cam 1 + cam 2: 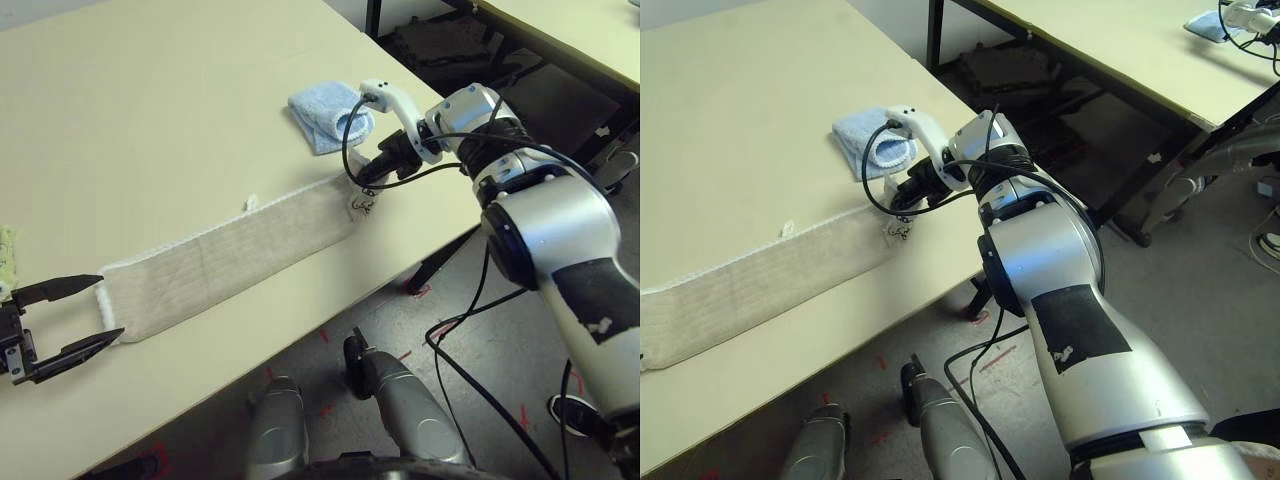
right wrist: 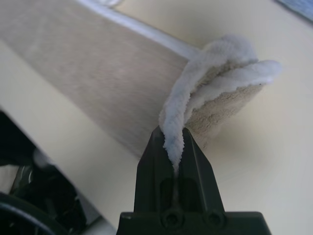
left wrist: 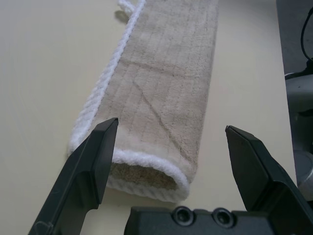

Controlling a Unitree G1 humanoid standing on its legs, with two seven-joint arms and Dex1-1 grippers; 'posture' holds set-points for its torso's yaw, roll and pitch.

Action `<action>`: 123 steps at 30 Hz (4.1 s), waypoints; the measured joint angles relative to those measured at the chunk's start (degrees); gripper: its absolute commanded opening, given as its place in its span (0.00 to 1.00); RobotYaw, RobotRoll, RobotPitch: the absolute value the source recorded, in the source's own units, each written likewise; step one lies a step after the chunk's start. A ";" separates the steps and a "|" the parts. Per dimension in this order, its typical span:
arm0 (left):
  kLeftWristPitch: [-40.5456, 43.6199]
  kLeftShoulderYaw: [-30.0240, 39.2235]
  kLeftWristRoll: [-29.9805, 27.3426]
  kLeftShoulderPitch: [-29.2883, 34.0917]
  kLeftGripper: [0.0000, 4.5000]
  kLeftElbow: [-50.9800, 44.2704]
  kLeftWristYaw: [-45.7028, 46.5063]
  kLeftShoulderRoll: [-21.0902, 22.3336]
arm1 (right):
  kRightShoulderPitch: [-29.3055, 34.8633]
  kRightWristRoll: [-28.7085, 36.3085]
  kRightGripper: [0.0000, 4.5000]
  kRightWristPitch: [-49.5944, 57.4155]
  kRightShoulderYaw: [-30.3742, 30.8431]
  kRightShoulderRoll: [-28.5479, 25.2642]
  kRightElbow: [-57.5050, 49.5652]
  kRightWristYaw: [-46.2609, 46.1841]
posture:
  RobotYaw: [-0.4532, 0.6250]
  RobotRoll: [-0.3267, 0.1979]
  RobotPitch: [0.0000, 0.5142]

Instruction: Fold the towel and set it aside.

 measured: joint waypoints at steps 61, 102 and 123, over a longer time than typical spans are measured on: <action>-1.77 -0.59 0.55 -0.59 1.00 3.25 -0.37 1.31 | 10.50 28.64 0.99 34.22 5.93 6.35 -32.85 -16.28 | 0.43 0.62 0.45; -1.32 -0.59 0.45 0.20 1.00 2.21 0.22 1.28 | 31.26 27.53 0.01 1.11 6.09 3.29 -43.94 -15.10 | 0.44 0.62 0.47; -1.31 -0.58 0.43 -0.23 1.00 2.42 0.57 1.32 | 28.75 37.09 0.01 11.98 3.82 -4.32 -49.64 -3.57 | 0.43 0.62 0.47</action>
